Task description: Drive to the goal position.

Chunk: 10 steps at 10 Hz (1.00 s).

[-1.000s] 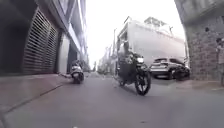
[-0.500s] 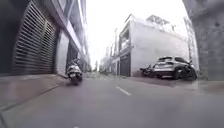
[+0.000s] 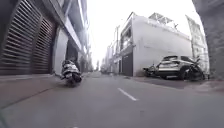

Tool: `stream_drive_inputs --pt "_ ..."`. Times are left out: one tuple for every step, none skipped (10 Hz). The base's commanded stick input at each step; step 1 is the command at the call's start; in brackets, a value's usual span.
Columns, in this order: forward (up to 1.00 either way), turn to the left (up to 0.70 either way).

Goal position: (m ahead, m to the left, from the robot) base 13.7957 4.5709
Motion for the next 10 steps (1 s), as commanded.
stream_drive_inputs --pt "1.0 0.0" --pt "1.0 0.0" --pt "1.0 0.0" --pt "1.0 0.0" --pt "1.0 0.0" --pt "1.0 0.0" --pt "1.0 0.0" --pt "1.0 0.0" --pt "1.0 0.0" --pt "1.0 0.0"
